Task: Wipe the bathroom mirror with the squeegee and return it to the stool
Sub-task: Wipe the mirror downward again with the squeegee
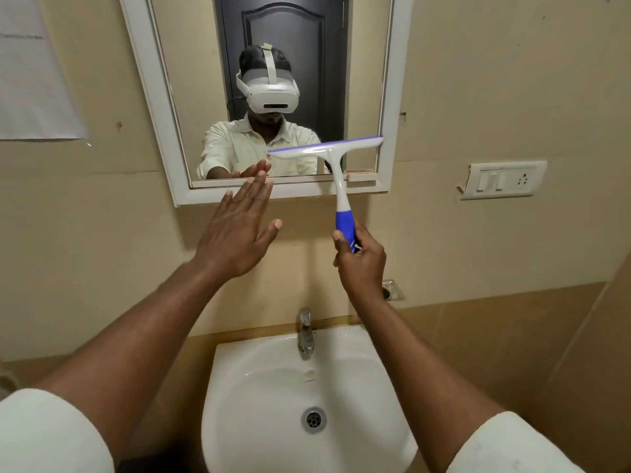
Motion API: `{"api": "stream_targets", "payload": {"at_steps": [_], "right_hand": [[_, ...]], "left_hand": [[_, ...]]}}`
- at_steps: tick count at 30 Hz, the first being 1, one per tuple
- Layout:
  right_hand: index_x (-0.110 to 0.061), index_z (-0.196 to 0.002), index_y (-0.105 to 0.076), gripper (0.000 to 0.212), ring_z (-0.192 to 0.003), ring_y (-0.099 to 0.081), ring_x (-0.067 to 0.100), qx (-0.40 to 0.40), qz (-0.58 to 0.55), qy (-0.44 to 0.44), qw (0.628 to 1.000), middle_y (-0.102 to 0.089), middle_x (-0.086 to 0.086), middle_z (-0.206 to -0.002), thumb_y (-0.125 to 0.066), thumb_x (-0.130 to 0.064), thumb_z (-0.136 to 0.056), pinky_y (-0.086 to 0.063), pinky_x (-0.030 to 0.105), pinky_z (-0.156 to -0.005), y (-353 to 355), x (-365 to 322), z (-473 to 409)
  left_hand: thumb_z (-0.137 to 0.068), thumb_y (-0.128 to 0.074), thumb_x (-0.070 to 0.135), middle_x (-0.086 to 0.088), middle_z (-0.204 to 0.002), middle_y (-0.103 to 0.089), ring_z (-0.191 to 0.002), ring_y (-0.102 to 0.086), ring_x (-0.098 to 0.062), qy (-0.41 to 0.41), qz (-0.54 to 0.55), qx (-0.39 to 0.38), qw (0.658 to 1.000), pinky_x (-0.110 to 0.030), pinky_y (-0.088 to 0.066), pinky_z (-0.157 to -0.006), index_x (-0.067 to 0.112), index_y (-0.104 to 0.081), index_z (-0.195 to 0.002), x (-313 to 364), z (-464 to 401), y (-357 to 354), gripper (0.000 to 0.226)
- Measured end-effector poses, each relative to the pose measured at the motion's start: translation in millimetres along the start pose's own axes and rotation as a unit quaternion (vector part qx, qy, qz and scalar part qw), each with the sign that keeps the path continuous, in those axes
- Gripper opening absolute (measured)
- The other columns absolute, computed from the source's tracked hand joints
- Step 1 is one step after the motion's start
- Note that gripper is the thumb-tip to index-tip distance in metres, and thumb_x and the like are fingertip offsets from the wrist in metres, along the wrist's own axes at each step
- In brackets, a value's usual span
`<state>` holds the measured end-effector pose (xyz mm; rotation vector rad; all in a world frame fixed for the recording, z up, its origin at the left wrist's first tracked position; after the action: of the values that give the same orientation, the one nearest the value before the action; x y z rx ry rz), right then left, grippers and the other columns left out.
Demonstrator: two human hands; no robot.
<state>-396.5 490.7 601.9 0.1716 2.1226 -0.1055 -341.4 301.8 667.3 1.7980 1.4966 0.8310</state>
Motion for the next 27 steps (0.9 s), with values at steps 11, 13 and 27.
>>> {"api": "stream_targets", "payload": {"at_steps": [11,13,27], "right_hand": [[-0.021,-0.123,-0.061,0.036,-0.066,-0.055,0.021,-0.002,-0.023,-0.051,0.998,-0.06,-0.003,-0.078,-0.063,-0.022,-0.087,-0.051,0.034,-0.068,-3.4,31.3,23.4],[-0.021,-0.123,-0.061,0.036,-0.066,-0.054,0.022,-0.004,-0.024,-0.056,0.998,-0.059,-0.002,-0.075,-0.063,-0.022,-0.087,-0.052,0.036,-0.068,-3.9,33.8,26.5],[-0.016,-0.127,-0.058,0.039,-0.072,-0.056,0.022,-0.002,-0.033,-0.066,0.997,-0.062,0.0,-0.088,-0.063,-0.019,-0.088,-0.054,0.042,-0.077,-4.6,31.3,33.3]], "left_hand": [[-0.095,-0.031,0.045,0.005,-0.159,0.005,-0.145,0.007,-0.007,0.01,-0.002,-0.001,1.0,-0.033,0.002,-0.119,0.023,-0.001,-0.15,-12.8,13.4,-13.3,0.066],[-0.095,-0.03,0.046,0.006,-0.159,0.005,-0.145,0.009,-0.006,0.011,0.0,-0.004,1.0,-0.033,0.003,-0.118,0.023,0.0,-0.15,-14.0,14.9,-15.6,0.066],[-0.095,-0.028,0.048,0.011,-0.157,0.011,-0.142,0.014,-0.001,0.009,-0.002,0.012,1.0,-0.031,0.002,-0.118,0.026,0.002,-0.149,-17.8,14.8,-7.0,0.066]]}}
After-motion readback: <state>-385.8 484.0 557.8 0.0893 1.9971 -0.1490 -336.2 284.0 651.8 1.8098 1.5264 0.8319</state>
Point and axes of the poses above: each hand's wrist, its own z-axis away from the middle knuckle, its own y-axis out of the back of the hand, x = y × z, the point moved 6 cm from there along -z, towards the middle knuckle
